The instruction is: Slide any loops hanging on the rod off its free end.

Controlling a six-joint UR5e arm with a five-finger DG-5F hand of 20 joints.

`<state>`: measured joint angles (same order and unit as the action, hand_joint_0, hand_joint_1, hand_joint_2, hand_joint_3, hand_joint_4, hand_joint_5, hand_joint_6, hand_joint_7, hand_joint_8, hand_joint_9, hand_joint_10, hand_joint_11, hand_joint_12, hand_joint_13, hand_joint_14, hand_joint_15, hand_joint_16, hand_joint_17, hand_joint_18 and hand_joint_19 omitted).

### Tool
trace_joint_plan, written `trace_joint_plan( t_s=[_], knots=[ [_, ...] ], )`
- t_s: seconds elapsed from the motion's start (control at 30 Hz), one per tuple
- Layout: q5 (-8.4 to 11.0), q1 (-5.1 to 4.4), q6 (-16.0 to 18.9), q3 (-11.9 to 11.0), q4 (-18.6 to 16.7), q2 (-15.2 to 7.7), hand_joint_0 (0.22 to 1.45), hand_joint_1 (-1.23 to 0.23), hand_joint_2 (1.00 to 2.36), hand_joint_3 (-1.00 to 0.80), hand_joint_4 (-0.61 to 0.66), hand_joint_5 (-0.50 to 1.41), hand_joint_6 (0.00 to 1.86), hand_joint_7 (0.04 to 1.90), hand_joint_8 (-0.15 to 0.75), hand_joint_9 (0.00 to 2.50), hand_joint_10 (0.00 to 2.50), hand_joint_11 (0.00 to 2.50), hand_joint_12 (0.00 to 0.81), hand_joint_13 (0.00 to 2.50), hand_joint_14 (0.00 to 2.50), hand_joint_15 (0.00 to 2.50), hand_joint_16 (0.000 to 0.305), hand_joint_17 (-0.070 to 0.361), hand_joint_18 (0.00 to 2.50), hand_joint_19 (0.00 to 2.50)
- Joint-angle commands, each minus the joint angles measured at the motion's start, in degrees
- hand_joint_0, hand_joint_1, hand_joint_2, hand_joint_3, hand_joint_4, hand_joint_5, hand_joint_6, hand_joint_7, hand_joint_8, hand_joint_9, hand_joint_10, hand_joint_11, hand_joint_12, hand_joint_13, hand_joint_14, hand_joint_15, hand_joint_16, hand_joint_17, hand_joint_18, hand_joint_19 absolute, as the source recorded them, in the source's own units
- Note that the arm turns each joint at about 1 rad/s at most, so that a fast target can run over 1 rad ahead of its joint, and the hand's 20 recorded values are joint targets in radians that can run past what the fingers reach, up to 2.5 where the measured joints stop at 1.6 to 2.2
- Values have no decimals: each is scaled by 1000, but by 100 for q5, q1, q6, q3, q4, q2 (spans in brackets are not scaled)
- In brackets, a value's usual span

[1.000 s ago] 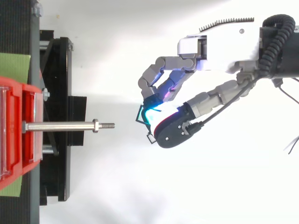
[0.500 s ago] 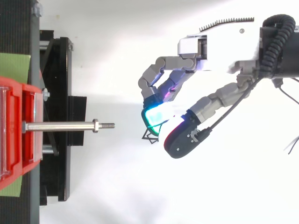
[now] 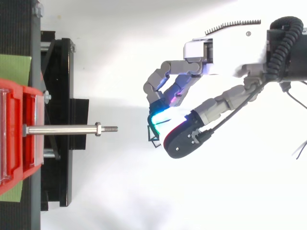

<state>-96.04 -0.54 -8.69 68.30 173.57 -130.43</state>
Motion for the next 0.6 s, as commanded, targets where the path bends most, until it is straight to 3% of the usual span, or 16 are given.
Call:
trace_joint_plan(
  t_s=[0.0, 0.2, 0.37, 0.57],
  knots=[
    [-11, 1, 7, -1, 10, 0, 628, -799, 1012, -281, 251, -200, 866, 1260, 346, 827, 14, 582, 405, 634, 7, 200, 63, 142, 683, 345],
    [-11, -8, 25, -1, 19, 0, 616, -761, 1004, -456, 247, -183, 860, 1267, 345, 857, 14, 587, 401, 651, 7, 196, 62, 140, 703, 329],
    [-108, -8, 60, -1, 168, 9, 586, -599, 1002, -471, 242, -168, 849, 1277, 356, 887, 16, 571, 402, 659, 7, 196, 62, 140, 706, 343],
    [-213, 1, 69, -1, 256, 17, 604, -570, 1004, -447, 240, -168, 843, 1283, 353, 897, 16, 577, 399, 663, 7, 186, 62, 139, 709, 340]
  ],
)
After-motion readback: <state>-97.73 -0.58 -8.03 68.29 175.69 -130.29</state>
